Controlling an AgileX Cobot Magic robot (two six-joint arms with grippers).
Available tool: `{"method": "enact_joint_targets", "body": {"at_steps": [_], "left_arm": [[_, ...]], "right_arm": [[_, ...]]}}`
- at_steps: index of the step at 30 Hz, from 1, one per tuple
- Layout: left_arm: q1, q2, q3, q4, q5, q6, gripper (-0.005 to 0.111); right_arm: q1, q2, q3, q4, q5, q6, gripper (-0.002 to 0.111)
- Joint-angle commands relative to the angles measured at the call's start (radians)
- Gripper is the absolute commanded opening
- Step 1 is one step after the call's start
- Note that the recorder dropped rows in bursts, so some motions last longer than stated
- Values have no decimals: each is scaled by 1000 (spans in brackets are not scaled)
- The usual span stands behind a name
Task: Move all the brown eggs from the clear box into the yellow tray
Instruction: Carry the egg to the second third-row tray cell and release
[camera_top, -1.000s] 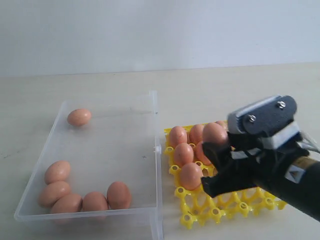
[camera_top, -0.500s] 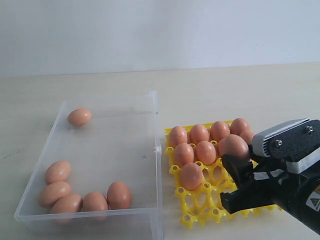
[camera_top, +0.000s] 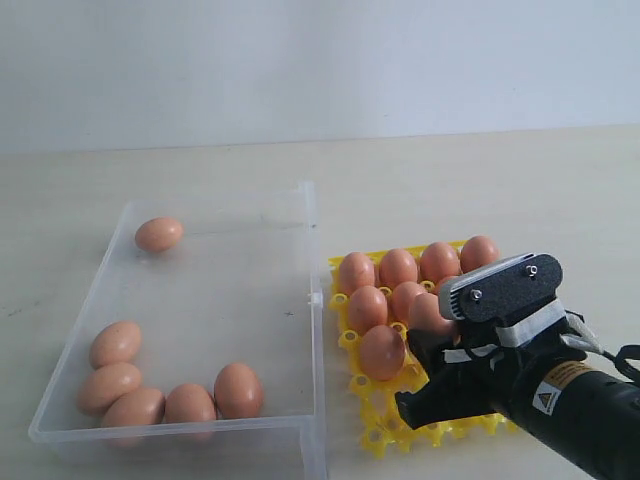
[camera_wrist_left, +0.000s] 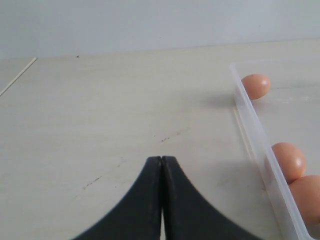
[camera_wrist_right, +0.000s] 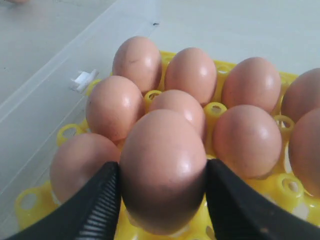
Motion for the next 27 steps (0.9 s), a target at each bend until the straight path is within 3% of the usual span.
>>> {"method": "enact_joint_targets", "body": {"at_steps": [1,6,16,23,27], "left_arm": [[2,4,-5,3,-5,1,0],[2,4,-5,3,-5,1,0],[2,4,-5,3,-5,1,0],[2,4,-5,3,-5,1,0],[2,4,-5,3,-5,1,0]], "right_arm": [[-4,20,-10,-26,-29,45,0],[-4,25,-10,-35,-27,62,8],[-4,25,-10,-48,-9,60,54],[-4,18,-10,-38,1,-12,59],[-4,-94,-10,35,52,-198,58]]}}
